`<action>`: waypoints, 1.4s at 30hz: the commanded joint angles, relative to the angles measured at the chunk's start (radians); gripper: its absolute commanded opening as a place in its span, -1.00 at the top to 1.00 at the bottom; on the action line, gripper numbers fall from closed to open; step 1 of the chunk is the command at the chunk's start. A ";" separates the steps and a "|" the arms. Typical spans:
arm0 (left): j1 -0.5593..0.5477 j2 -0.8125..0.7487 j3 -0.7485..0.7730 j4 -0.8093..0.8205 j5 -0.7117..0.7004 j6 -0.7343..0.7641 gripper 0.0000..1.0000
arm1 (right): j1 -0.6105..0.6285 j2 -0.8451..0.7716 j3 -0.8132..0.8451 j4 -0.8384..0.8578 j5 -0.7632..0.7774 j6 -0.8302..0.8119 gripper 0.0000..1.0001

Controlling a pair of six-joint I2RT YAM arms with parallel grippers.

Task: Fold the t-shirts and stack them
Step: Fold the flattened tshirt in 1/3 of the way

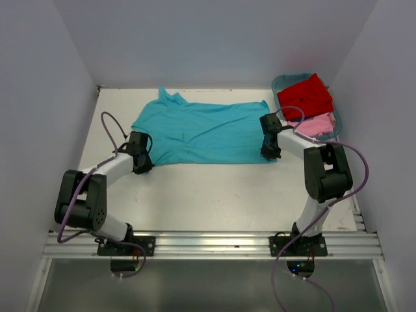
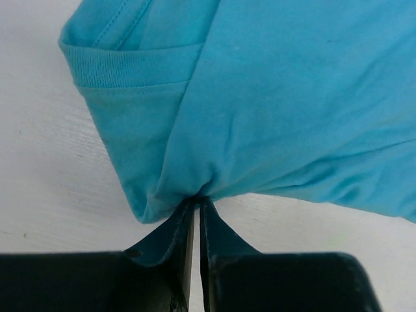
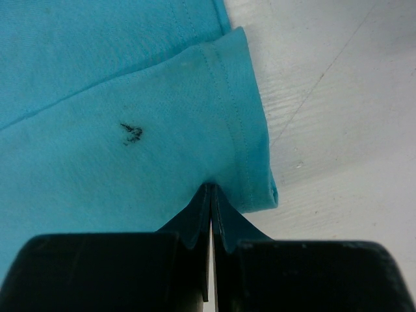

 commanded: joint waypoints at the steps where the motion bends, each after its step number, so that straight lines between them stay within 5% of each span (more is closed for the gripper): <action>1: 0.012 0.067 -0.025 0.052 -0.066 -0.018 0.81 | -0.008 0.047 -0.037 0.032 -0.008 0.018 1.00; 13: 0.032 0.056 -0.036 -0.074 -0.200 -0.066 0.92 | -0.060 0.044 -0.073 -0.010 0.042 0.027 1.00; 33: 0.083 -0.187 0.036 -0.304 -0.096 -0.031 0.90 | -0.108 -0.128 -0.145 -0.129 0.030 0.044 1.00; 39: 0.083 -0.365 0.033 -0.154 0.146 0.014 0.99 | -0.108 -0.231 -0.171 -0.105 -0.068 0.028 1.00; 42: 0.083 -0.323 0.043 -0.079 0.261 0.023 1.00 | -0.105 -0.250 -0.143 -0.116 -0.096 0.021 1.00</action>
